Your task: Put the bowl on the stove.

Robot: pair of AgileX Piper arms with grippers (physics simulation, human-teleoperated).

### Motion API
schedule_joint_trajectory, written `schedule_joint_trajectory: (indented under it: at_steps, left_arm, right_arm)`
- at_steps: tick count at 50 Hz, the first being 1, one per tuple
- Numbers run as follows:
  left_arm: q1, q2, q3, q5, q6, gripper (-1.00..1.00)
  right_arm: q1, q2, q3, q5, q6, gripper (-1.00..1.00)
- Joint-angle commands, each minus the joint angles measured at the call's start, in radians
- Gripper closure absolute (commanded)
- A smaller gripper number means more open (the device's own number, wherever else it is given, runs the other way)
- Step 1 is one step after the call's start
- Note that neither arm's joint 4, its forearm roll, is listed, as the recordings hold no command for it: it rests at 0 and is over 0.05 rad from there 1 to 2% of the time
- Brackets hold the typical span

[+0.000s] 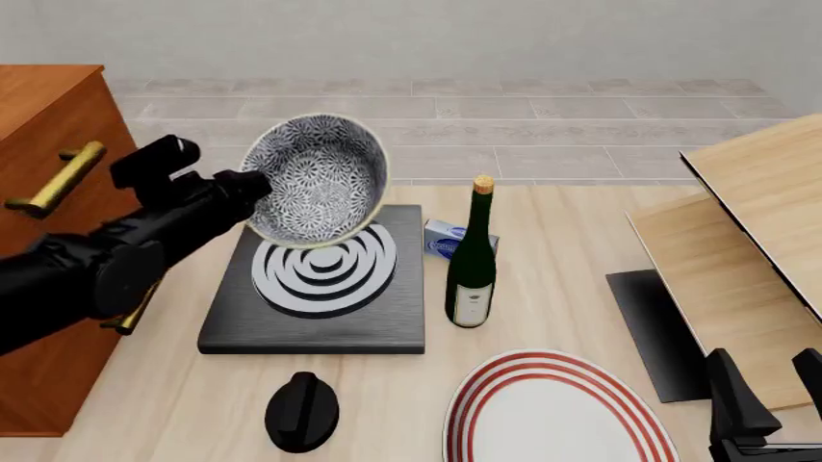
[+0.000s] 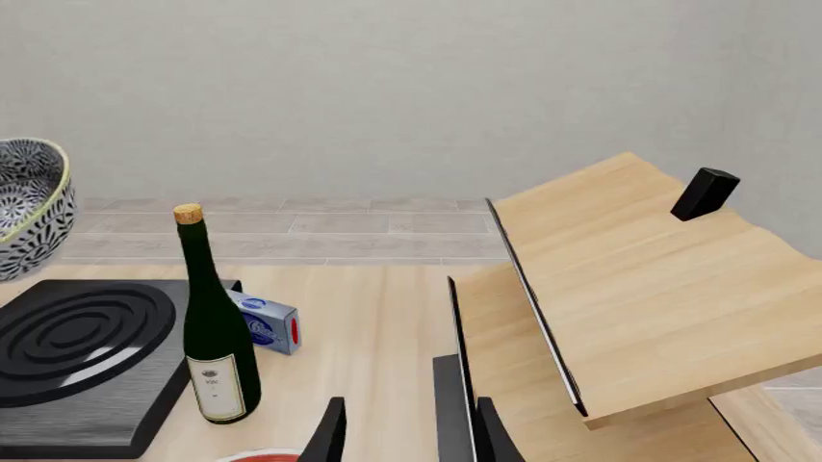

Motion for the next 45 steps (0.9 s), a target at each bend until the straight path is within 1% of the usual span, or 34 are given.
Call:
schedule_joint_trajectory:
  at_steps: [1, 10, 27, 37, 45]
  left_arm:
    - [0.006, 0.023, 0.012, -0.023, 0.017, 1.0]
    - [0.021, 0.045, 0.01, -0.032, 0.042, 1.0]
    - [0.035, 0.097, 0.003, -0.058, 0.061, 1.0]
    - [0.042, 0.138, 0.0, -0.086, 0.043, 1.0]
    - [0.042, 0.171, 0.002, -0.107, 0.047, 1.0]
  right_arm:
    - [0.0, 0.0, 0.0, 0.0, 0.0, -1.0]
    - [0.0, 0.0, 0.0, 0.0, 0.0, -1.0]
    - [0.0, 0.0, 0.0, 0.0, 0.0, -1.0]
    - [0.0, 0.0, 0.0, 0.0, 0.0, -1.0]
    - [0.0, 0.0, 0.0, 0.0, 0.0, -1.0]
